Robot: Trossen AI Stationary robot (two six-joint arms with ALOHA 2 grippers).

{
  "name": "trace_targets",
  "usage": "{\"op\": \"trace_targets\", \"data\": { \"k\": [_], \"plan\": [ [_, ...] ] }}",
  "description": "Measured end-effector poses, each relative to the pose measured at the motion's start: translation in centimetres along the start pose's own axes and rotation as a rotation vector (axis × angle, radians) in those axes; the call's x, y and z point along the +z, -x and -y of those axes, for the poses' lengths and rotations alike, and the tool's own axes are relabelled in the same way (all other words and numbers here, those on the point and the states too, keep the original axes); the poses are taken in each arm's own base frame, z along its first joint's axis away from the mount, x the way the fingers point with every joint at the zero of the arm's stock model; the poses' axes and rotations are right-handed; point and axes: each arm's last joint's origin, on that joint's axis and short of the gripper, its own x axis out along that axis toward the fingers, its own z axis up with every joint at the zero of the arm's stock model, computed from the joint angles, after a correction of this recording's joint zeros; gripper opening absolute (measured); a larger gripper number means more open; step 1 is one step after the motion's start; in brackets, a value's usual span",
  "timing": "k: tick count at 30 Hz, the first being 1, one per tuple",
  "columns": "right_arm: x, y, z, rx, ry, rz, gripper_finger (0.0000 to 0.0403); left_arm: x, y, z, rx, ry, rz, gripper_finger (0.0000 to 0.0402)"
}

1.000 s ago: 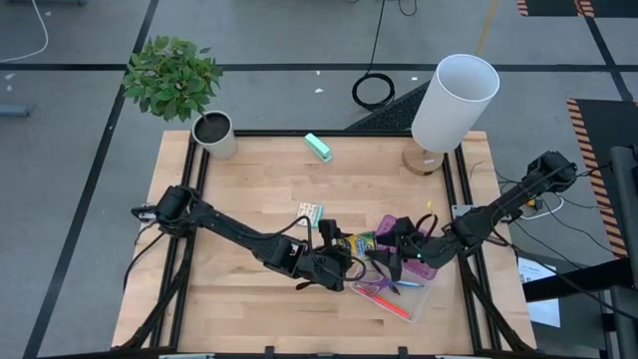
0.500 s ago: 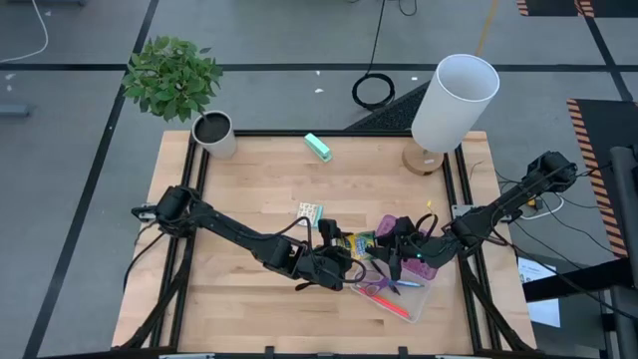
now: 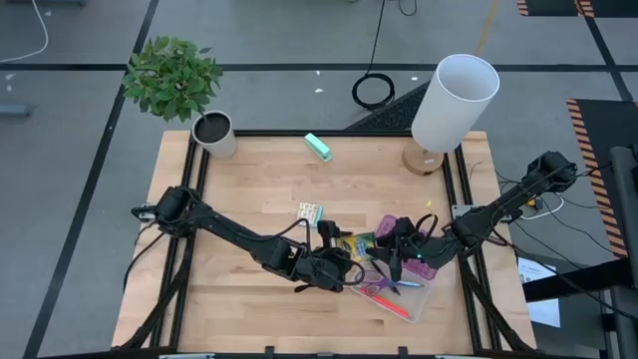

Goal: Pack school essentials
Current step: Put the yellow crayon box into the violet supply box

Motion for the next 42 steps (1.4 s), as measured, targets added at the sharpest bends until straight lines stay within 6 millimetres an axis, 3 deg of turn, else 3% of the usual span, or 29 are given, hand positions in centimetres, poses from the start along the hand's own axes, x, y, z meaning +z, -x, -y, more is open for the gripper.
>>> {"op": "trace_targets", "data": {
  "k": [17, 27, 42],
  "plan": [
    [-0.2, 0.0, 0.0, 0.026, -0.002, -0.049, 0.0138, 0.5, 0.0, 0.1, -0.051, 0.054, 0.046, 0.04],
    [-0.5, 0.1, 0.2, 0.003, 0.021, -0.072, 0.009, 0.6, 0.0, 0.0, -0.052, 0.063, 0.057, 0.04],
    [-0.7, 1.0, 0.4, 0.125, 0.0, -0.286, 0.009, 0.6, 0.0, 0.1, -0.092, 0.088, 0.058, 0.0399]
  ]
}}
